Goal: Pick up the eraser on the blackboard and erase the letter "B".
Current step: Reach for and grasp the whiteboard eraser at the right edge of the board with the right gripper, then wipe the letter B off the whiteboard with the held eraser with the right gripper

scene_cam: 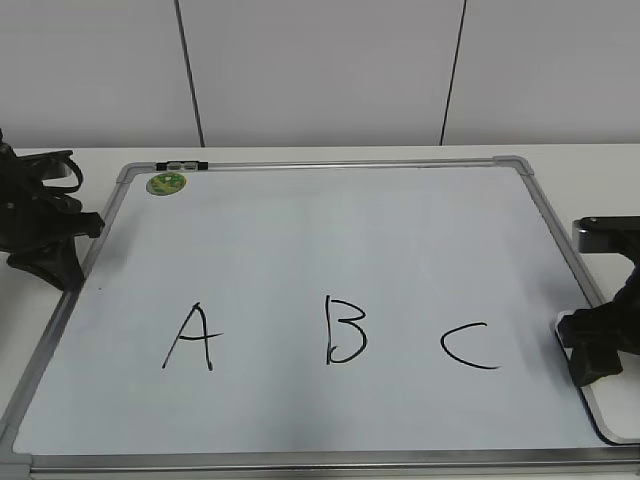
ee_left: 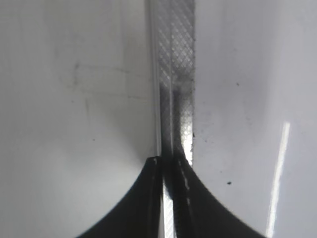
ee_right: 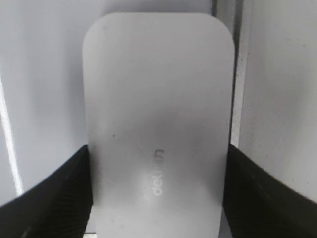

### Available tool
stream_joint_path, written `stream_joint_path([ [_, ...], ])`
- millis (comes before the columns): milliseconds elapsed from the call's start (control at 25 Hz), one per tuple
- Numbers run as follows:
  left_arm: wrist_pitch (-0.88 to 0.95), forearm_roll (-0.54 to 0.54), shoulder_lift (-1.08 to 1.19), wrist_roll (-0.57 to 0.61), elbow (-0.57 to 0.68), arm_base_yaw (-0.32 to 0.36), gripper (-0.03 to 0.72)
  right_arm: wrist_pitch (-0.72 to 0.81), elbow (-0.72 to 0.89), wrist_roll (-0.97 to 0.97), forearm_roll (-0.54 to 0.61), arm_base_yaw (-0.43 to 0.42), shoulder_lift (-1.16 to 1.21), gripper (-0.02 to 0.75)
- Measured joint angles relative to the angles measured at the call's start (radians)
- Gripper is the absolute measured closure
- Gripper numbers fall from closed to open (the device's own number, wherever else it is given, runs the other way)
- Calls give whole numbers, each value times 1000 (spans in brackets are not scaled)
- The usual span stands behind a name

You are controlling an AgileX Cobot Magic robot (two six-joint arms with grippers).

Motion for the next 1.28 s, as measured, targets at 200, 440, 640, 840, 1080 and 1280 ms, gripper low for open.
stream_joint_path([
  [200,0,-2,0,0,0,0,677,16,-2,-6,-1,0,1,188],
  [440,0,-4,0,0,0,0,677,73,-19,-14,-7,0,1,189],
  [640,-2,-5,0,0,0,0,677,86,-34,-14,-7,0,-47,189],
  [840,-2,-6,0,0,0,0,677,119,-116,-66,13,2,-92,189],
  [1080,-2,-6,0,0,0,0,677,205,-256,-160,65,108,-92,189],
  [1280,-2,-6,0,0,0,0,677,273,-399,-170,71,243,-42,189],
])
